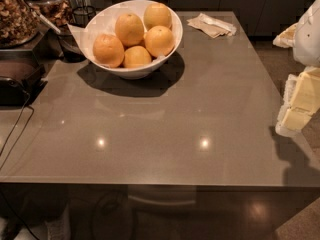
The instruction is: Pick orange from white bowl
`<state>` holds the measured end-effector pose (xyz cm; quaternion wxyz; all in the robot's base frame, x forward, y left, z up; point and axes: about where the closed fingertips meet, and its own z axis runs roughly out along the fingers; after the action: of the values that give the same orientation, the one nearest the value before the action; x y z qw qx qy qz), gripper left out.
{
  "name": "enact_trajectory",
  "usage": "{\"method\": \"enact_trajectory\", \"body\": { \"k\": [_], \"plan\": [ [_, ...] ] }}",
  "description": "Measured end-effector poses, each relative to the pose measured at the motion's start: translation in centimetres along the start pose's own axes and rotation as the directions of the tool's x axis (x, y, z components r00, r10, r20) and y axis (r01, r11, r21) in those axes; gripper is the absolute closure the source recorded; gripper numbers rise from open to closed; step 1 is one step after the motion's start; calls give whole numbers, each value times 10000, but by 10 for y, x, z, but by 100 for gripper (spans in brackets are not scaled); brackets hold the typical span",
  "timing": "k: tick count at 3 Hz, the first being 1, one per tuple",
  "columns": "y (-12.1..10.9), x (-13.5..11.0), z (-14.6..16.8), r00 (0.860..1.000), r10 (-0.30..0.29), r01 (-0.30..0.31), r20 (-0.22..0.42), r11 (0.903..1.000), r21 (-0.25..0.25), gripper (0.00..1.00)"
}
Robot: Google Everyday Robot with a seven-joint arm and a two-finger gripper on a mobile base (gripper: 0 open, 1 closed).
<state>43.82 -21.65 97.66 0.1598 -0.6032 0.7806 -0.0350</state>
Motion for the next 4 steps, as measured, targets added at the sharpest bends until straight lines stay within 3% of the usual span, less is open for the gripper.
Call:
{"method": "enact_trajectory", "body": {
  "k": [1,2,3,4],
  "plan": [
    [0,0,0,10000,0,0,0,10000,-1,0],
    [-9,-24,1,10000,-34,33,-71,9999,-111,0],
    [-45,-90,14,9991,-84,62,-424,9986,-516,0],
    [-50,-98,14,9997,-147,141,-209,9995,-291,0]
  ]
}}
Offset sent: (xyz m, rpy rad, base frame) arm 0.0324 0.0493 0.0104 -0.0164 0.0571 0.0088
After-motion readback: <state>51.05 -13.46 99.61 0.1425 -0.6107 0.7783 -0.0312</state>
